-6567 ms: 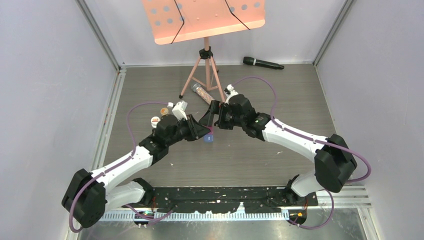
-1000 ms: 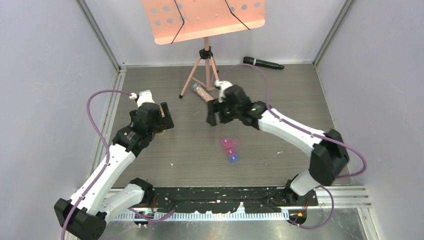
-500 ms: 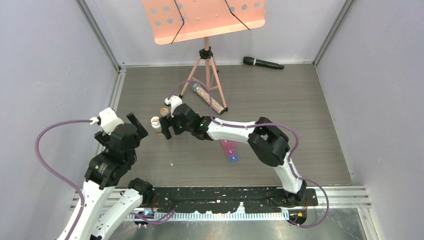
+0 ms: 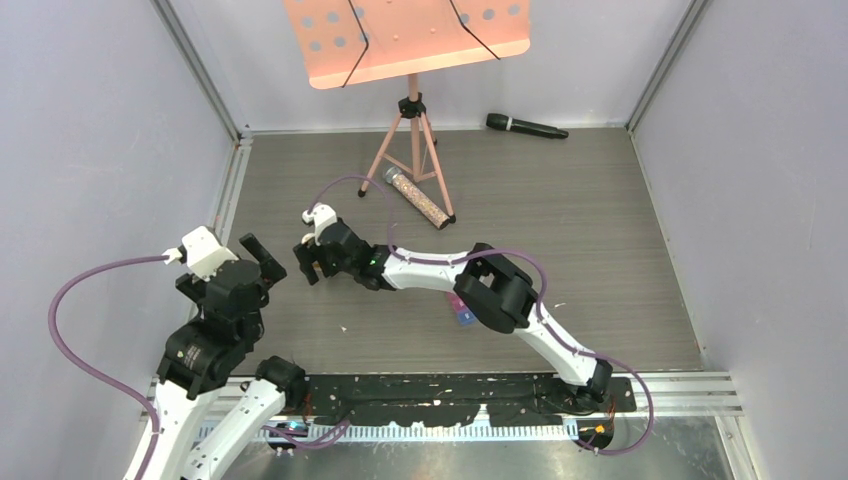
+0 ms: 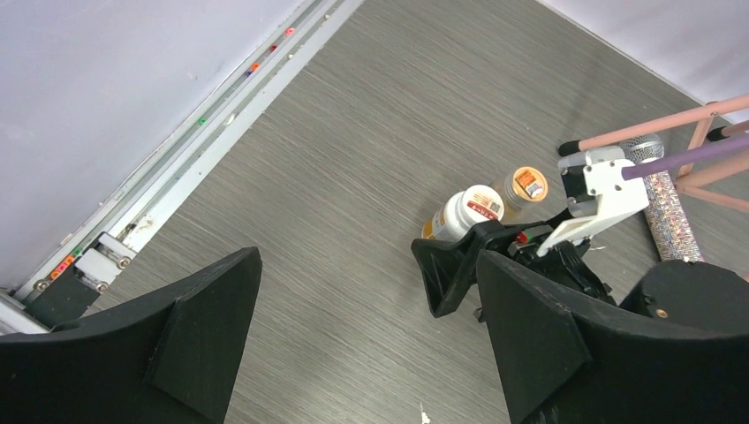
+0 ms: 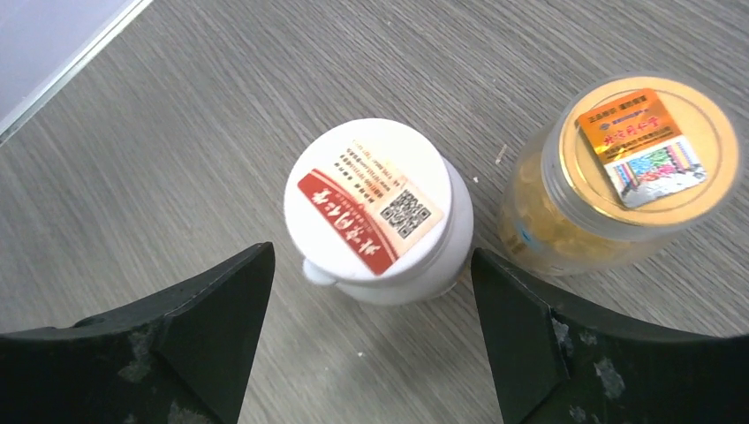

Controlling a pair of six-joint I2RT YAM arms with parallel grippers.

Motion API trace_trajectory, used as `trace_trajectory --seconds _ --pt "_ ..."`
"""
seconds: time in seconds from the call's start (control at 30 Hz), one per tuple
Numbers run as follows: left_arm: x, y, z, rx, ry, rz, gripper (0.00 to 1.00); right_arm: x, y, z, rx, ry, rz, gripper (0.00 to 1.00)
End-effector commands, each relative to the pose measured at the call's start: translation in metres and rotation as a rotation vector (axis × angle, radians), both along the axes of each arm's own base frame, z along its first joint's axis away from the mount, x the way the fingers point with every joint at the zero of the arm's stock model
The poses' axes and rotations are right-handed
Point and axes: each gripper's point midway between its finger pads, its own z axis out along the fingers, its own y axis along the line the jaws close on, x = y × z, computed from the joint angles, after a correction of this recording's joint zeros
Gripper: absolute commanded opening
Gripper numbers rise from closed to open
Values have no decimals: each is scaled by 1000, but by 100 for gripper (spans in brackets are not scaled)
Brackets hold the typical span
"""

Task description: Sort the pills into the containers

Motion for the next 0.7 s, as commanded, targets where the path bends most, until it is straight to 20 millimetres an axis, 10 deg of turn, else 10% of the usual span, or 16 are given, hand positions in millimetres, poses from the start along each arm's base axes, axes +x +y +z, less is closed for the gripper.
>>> trace_trajectory --seconds 0.0,0.4,0.67 --pt "-3 4 11 5 -26 7 96 12 22 29 101 -74 -28 89" --pt "-1 -3 4 3 -6 -30 97 17 36 11 92 -100 -51 54" --pt "11 -20 -3 -34 -17 -103 97 5 -7 34 25 -135 -104 43"
